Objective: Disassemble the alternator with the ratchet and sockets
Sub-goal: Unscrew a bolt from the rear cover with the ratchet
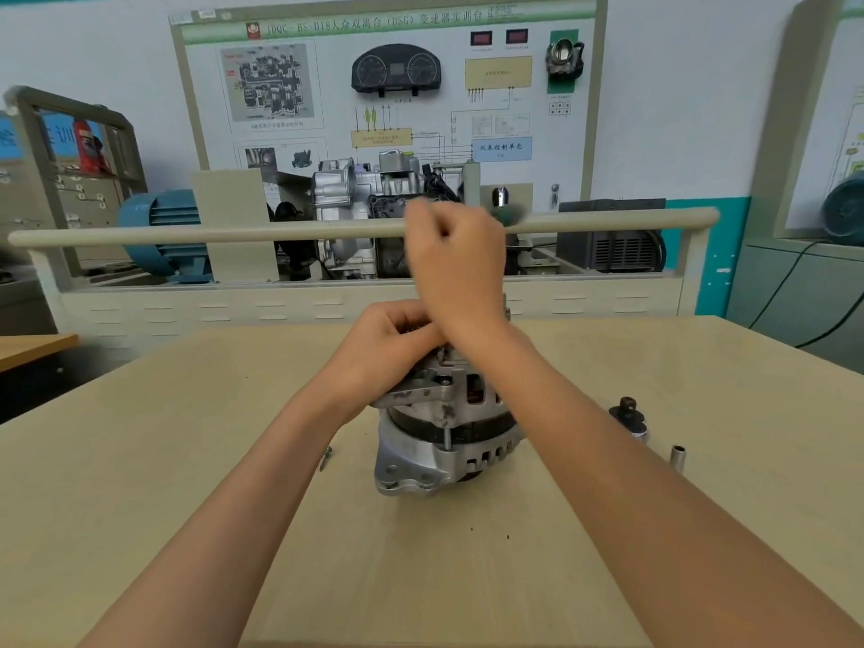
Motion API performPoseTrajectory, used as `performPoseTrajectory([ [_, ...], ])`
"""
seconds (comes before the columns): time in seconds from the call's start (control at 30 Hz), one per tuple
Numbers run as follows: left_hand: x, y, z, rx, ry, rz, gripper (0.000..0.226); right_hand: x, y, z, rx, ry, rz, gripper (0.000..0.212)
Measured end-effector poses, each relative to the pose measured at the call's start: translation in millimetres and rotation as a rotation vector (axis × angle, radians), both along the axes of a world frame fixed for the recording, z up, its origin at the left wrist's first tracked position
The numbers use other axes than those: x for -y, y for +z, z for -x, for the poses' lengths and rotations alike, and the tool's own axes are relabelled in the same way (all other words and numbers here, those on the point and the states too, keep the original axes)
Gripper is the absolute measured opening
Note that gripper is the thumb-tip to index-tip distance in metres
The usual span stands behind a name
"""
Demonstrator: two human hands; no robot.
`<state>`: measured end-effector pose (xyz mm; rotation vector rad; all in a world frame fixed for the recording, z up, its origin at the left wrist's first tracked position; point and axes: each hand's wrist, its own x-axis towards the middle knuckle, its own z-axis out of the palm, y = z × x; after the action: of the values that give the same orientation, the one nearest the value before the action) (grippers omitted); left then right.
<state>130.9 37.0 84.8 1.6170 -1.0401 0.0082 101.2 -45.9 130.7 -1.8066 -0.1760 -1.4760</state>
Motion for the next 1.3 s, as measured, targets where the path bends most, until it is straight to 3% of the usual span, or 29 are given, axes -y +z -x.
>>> performPoseTrajectory([
  [0.07, 0, 1, 2, -0.004, -0.094, -0.006, 0.029, 9, 11, 5, -0.072, 0.517, -0.336, 0.053],
  [0.1, 1, 1, 2, -0.007, -0.115, 0.000, 0.024, 13, 14, 5, -0.102, 0.671, -0.445, 0.057],
  [0.17, 1, 0, 1, -0.008, -0.121, 0.006, 0.022, 18, 14, 4, -0.123, 0.841, -0.539, 0.062],
  [0.2, 1, 0, 1, -0.011, -0.118, 0.010, 0.022, 16, 13, 4, -0.111, 0.800, -0.505, 0.061],
  [0.27, 0, 0, 1, 0.004, -0.062, 0.008, 0.030, 7, 2, 5, -0.023, 0.439, -0.222, 0.049],
  [0.33, 0, -1, -1, 0.033, 0.036, 0.008, 0.035, 0, -16, 1, 0.072, -0.229, 0.203, 0.030],
  [0.37, 0, -1, -3, 0.041, 0.069, 0.002, 0.037, -3, -20, -1, 0.086, -0.478, 0.304, 0.026],
  [0.4, 0, -1, -3, 0.042, 0.078, -0.008, 0.043, -4, -19, -3, 0.081, -0.565, 0.308, 0.026],
  [0.47, 0, 0, -2, 0.023, 0.029, -0.016, 0.052, -3, -10, -4, 0.047, -0.354, 0.163, 0.031],
  [0.63, 1, 1, 1, -0.009, -0.080, -0.016, 0.019, 19, 14, -1, -0.109, 0.773, -0.508, 0.060],
  [0.73, 1, 0, -1, -0.032, -0.071, -0.001, 0.020, 29, 13, -3, -0.115, 1.046, -0.644, 0.064],
  [0.77, 1, 0, 0, -0.040, -0.074, 0.002, 0.019, 28, 12, -2, -0.112, 1.011, -0.616, 0.064],
  [0.83, 1, 1, 3, -0.043, -0.083, 0.012, 0.018, 19, 7, 0, -0.069, 0.730, -0.457, 0.060],
  [0.9, 1, 0, 1, -0.019, -0.045, 0.017, 0.028, 11, -6, 3, 0.035, 0.163, -0.078, 0.045],
  [0.97, 0, 0, -2, -0.005, 0.036, 0.011, 0.038, 4, -20, 4, 0.017, -0.484, 0.288, 0.033],
  [1.0, 0, -1, -2, -0.002, 0.054, 0.004, 0.040, 2, -21, 5, -0.033, -0.670, 0.347, 0.033],
  [1.03, 1, 0, -2, 0.000, 0.052, 0.000, 0.041, 1, -19, 6, -0.078, -0.726, 0.350, 0.033],
  [1.13, 0, 1, 1, -0.002, -0.013, -0.005, 0.045, 4, -11, 9, -0.078, -0.449, 0.280, 0.026],
  [1.3, 0, 3, 1, 0.001, -0.127, -0.053, 0.027, 13, 7, 5, -0.120, 0.484, -0.225, 0.051],
])
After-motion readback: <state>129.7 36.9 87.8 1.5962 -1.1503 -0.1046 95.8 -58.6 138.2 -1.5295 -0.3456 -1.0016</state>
